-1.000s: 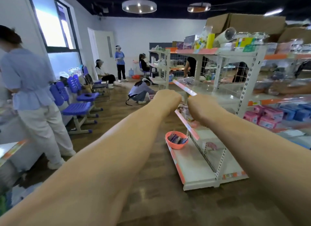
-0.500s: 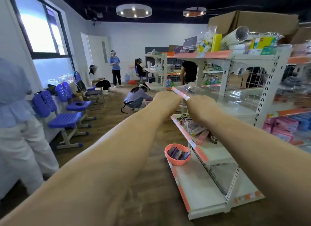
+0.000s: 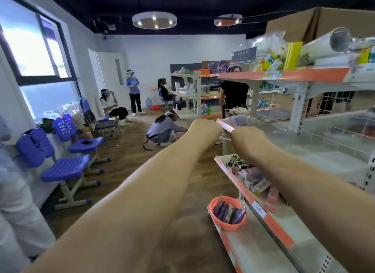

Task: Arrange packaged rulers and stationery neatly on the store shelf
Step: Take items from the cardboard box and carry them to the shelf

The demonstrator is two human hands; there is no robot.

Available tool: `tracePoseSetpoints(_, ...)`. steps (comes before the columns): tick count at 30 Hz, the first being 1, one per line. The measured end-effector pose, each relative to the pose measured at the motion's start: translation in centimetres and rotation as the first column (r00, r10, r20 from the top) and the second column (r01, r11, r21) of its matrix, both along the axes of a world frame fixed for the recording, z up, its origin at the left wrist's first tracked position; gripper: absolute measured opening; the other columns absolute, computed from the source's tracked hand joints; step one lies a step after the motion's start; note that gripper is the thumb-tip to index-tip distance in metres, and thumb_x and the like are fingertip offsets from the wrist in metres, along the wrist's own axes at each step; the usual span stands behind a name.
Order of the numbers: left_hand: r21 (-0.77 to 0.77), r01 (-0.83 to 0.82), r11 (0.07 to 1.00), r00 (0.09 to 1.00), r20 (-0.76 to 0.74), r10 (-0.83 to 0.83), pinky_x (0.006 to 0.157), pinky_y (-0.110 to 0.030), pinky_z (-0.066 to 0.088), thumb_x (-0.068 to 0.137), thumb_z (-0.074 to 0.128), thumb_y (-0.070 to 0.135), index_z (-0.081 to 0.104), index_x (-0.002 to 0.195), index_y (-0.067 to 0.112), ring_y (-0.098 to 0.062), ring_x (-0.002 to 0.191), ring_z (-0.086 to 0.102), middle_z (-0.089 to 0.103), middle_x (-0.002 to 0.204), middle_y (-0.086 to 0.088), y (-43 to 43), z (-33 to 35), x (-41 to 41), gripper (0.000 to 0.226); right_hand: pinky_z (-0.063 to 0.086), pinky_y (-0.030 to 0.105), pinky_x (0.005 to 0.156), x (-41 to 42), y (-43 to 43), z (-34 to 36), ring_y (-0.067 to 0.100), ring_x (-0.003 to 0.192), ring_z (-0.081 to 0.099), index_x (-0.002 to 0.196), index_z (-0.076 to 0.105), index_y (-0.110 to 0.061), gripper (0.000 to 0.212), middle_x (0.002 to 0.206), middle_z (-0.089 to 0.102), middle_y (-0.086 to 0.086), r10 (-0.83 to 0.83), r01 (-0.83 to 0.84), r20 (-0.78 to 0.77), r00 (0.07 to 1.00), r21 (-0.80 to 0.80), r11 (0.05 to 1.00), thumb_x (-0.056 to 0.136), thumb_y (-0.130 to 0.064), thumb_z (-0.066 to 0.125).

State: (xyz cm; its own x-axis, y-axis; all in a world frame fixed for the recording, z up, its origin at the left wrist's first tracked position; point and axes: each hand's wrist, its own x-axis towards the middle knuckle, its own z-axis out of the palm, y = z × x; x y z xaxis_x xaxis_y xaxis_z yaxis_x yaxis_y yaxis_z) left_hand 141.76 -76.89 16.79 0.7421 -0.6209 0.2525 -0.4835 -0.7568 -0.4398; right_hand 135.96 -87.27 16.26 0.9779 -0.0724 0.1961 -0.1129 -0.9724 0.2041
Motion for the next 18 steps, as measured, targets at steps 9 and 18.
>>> tracePoseSetpoints(9, -0.022, 0.030, 0.999, 0.999, -0.020, -0.031, 0.081, -0.038, 0.048, 0.094, 0.048, 0.005, 0.059, 0.117, 0.005, -0.030, 0.105, 0.060, 0.063, 0.116, -0.012, -1.4, -1.5, 10.9, 0.025, 0.042, 0.030, 0.071, 10.7, -1.4, -1.3, 0.028, 0.106, 0.060, 0.127, 0.055, -0.010, 0.038, 0.117, 0.061, 0.011, -0.042, 0.041, -0.020, 0.999, -0.004, 0.999, 0.089, -0.004, 0.052)
tracePoseSetpoints(18, 0.056, 0.019, 0.998, 1.000, -0.012, -0.019, 0.081, -0.047, 0.047, 0.089, 0.050, -0.005, 0.059, 0.110, 0.003, -0.035, 0.104, 0.059, 0.062, 0.108, -0.015, -7.1, -0.8, 21.9, 0.025, 0.047, 0.033, 0.079, 21.9, -7.1, -1.4, 0.030, 0.106, 0.059, 0.121, 0.056, -0.007, 0.033, 0.116, 0.062, 0.013, -0.037, 0.038, 0.004, 0.999, -0.029, 0.999, 0.089, -0.001, 0.053)
